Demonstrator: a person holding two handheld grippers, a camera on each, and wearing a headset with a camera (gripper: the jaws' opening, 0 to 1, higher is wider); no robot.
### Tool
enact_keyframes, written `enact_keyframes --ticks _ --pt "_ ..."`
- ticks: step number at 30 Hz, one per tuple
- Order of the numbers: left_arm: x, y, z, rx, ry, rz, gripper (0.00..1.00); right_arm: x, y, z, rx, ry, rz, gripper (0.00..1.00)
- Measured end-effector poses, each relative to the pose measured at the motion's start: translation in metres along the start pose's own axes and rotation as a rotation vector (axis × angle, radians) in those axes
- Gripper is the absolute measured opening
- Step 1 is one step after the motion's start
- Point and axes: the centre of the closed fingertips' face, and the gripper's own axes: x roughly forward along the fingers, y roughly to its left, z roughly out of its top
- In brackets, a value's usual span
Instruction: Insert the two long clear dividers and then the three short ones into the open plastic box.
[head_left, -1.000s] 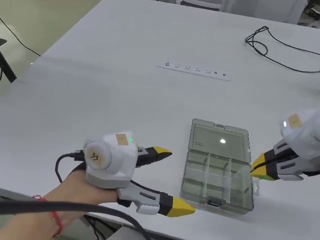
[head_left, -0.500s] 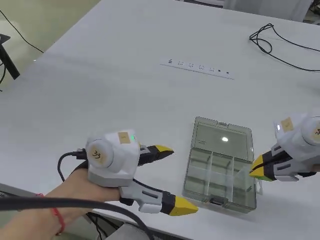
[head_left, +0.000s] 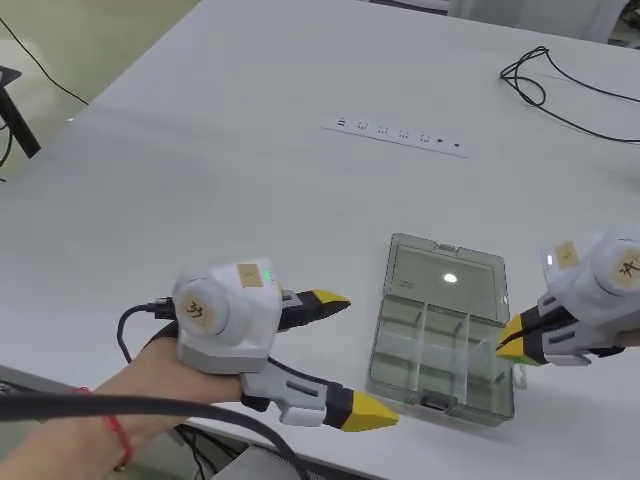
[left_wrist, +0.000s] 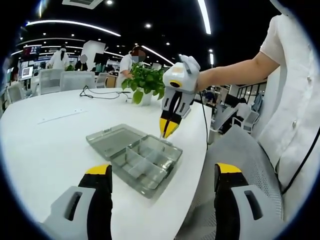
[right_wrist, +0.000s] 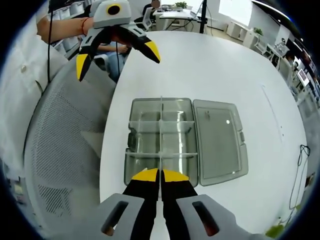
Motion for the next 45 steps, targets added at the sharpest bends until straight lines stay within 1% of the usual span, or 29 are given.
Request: enact_keyframes --ticks 4,13,24,29,33,40,41,42,45 --pt "0.000 0.000 0.000 -0.003 -0.001 0.000 0.85 -0.001 0.004 0.001 0.008 -0.014 0.001 0.03" --pt "0.001 -0.001 -0.001 -0.006 0.001 -0.003 0.85 -0.001 0.005 0.002 0.026 -0.049 -0.010 0.03" --pt "0.002 -0.002 -0.001 -0.006 0.003 -0.008 0.85 -0.001 0.005 0.004 0.022 -0.089 -0.030 0.03" --pt "0.002 -0.002 -0.002 -0.005 0.003 -0.008 0.85 0.000 0.007 0.004 0.001 -0.080 -0.039 0.03" --pt "0.002 -0.002 -0.002 -0.004 0.004 -0.008 0.85 0.005 0.007 0.005 -0.020 -0.066 -0.044 0.03" --pt "0.001 -0.002 -0.003 -0.006 0.010 -0.005 0.85 0.013 0.008 0.001 -0.009 -0.061 -0.041 0.03" --pt "0.001 -0.002 -0.003 -0.007 0.009 -0.005 0.85 0.014 0.007 -0.001 -0.012 -0.051 -0.042 0.03" --pt "0.001 -0.002 -0.002 -0.006 0.008 -0.006 0.85 0.015 0.007 -0.002 -0.019 -0.053 -0.042 0.03" --pt "0.001 -0.002 -0.003 -0.006 0.009 -0.005 0.84 0.017 0.007 -0.002 -0.009 -0.057 -0.042 0.03"
